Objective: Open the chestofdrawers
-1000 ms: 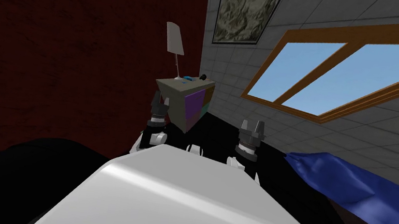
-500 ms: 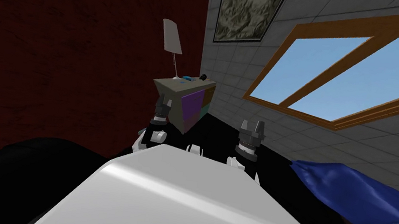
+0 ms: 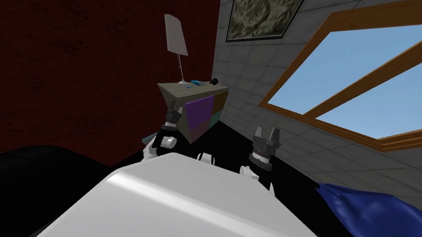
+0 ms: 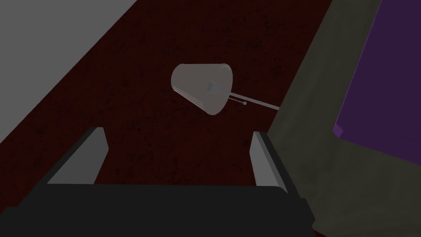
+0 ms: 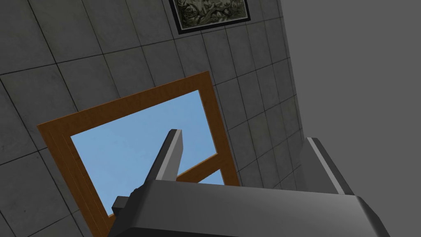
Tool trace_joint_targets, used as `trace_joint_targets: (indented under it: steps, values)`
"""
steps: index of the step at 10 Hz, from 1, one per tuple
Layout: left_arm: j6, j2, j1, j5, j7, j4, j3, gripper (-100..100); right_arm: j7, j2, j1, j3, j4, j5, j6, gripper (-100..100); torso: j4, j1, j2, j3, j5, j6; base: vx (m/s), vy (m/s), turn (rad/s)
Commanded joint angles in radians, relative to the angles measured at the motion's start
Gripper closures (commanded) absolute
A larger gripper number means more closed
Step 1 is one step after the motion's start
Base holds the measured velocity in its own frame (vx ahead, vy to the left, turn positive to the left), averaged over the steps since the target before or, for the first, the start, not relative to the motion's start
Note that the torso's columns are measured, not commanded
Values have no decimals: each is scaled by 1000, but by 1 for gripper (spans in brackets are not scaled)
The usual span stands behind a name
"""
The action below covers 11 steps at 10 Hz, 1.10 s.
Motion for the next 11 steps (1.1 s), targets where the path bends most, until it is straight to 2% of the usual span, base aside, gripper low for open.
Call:
trace_joint_targets:
  steps: [1, 4, 5, 7, 8, 10, 11]
  values:
    - [-2, 14, -25, 31, 7, 52, 6, -100, 0, 0, 0, 0, 0, 0, 0, 0, 1, -2, 1, 1, 0, 0, 63, -98, 48]
    - [-2, 41, -89, 114, 25, 158, 18, -100, 0, 0, 0, 0, 0, 0, 0, 0, -2, -10, -9, -5, -3, 0, 144, -174, 134]
    - [-2, 41, -89, 114, 25, 175, 18, -100, 0, 0, 0, 0, 0, 0, 0, 0, -2, -10, -6, -4, -3, 0, 101, -166, 50]
    - [-2, 59, -135, 172, 37, 246, 26, -100, 0, 0, 0, 0, 0, 0, 0, 0, 0, -1, -3, -1, 0, 0, 137, -157, 127]
    - [-2, 59, -135, 172, 37, 265, 26, -100, 0, 0, 0, 0, 0, 0, 0, 0, -1, -4, -4, -2, -1, 0, 118, -133, 57]
    - [0, 82, -184, 232, 50, 336, 34, -100, 0, 0, 0, 0, 0, 0, 0, 0, 0, -5, -2, -1, -1, 0, 126, -184, 125]
    - [0, 82, -184, 232, 50, 361, 34, -100, 0, 0, 0, 0, 0, 0, 0, 0, -1, -9, -5, -3, -2, 0, 123, -188, 74]
